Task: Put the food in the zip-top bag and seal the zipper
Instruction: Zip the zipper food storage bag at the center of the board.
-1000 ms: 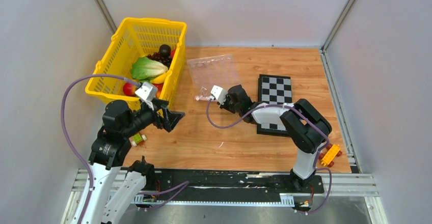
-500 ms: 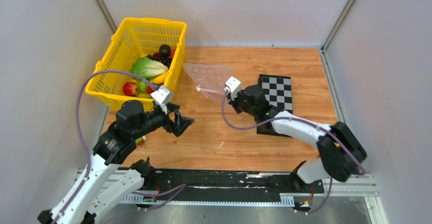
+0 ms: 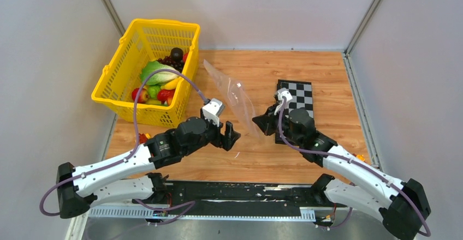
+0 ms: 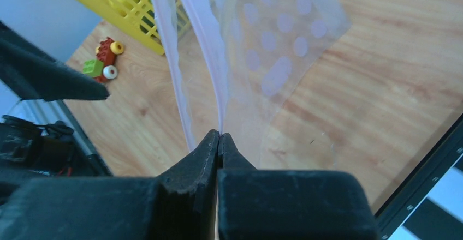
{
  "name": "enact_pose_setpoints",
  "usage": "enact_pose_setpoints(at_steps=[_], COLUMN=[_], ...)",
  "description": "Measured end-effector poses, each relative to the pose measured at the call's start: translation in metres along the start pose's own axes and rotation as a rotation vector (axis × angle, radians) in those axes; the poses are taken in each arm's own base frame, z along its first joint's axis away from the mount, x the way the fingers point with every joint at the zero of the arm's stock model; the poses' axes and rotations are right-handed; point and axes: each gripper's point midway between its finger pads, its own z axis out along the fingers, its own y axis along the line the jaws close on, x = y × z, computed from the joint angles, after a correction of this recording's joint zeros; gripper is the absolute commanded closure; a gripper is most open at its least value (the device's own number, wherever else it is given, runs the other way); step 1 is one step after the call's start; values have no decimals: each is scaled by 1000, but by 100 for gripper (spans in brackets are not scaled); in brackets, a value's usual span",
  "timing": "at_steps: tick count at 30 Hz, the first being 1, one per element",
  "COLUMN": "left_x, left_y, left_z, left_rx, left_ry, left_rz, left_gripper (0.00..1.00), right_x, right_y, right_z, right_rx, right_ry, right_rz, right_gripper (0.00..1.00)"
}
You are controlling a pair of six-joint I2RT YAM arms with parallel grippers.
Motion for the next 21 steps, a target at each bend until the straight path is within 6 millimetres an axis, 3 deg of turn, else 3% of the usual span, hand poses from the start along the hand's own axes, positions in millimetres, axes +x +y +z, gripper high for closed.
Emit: enact_pose_setpoints(at_steps=[4,12,21], left_x=[-8,-23,-24], left_y=[-3,-12,4], left_z=[11,36,41], left_rx=[-21,-51,-157], left_ry=[-62,-106,-125], left_rz=[-88,-145,-125], left_gripper=[13,15,16], right_x=[11,11,16], right_y=[8,20,33], right_z=[-12,-19,-19], right_rx=[-9,-24,-55], right_ry=[0,-20,-2], right_rz=[94,138,126], right_gripper=[100,100,100])
